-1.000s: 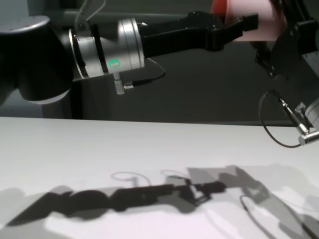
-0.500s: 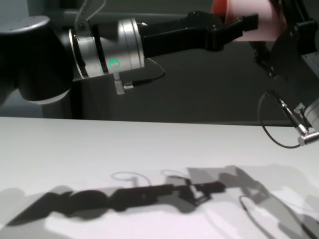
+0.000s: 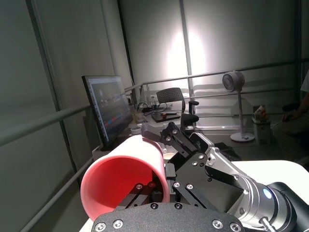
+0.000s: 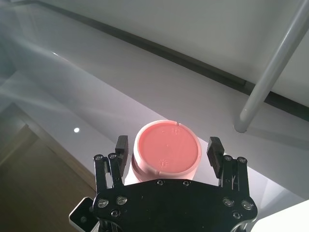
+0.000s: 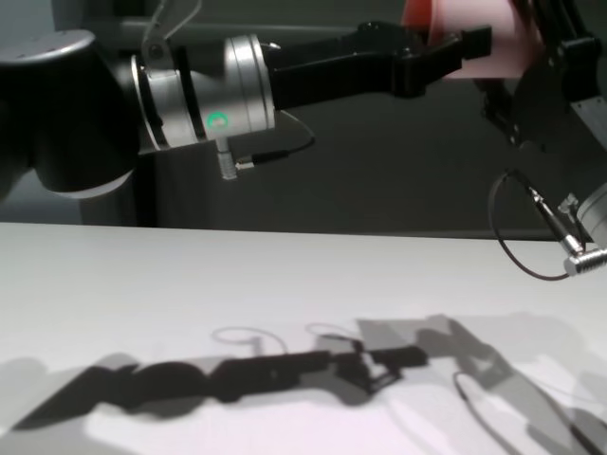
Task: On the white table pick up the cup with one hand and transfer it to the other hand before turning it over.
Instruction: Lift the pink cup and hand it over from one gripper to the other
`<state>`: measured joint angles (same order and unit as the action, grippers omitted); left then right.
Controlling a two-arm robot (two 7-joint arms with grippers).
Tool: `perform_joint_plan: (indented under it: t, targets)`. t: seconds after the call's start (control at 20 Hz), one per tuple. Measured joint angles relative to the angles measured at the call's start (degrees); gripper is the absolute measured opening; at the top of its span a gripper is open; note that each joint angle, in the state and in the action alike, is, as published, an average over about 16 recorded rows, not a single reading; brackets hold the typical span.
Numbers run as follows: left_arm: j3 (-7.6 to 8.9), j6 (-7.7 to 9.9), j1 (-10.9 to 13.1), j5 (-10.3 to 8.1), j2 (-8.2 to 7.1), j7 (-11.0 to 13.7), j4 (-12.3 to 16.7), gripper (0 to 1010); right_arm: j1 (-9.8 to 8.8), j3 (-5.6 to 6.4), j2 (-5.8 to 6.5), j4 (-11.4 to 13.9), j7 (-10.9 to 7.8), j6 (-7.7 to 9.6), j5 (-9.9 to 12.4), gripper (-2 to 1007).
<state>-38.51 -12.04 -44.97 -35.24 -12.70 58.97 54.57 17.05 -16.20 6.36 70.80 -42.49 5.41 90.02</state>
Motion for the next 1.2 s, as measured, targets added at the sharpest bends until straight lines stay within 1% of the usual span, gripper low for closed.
perform_joint_plan:
  t: [0.35,0.9,1.2]
  targets:
    - [0.0,0.0,0.0,0.0,0.0,0.0,0.0,48,0.05,-0.27,0.16,0.13,0.14,-0.38,0.05,950]
    - [0.0,0.01,0.0,0.0,-0.01,0.0,-0.01,48,0.05,-0.16,0.13,0.18,0.15,-0.31,0.03,791]
    - [0.0,0.01,0.0,0.01,0.0,0.0,-0.01,48,0.04,-0.11,0.11,0.19,0.15,-0.25,0.02,756]
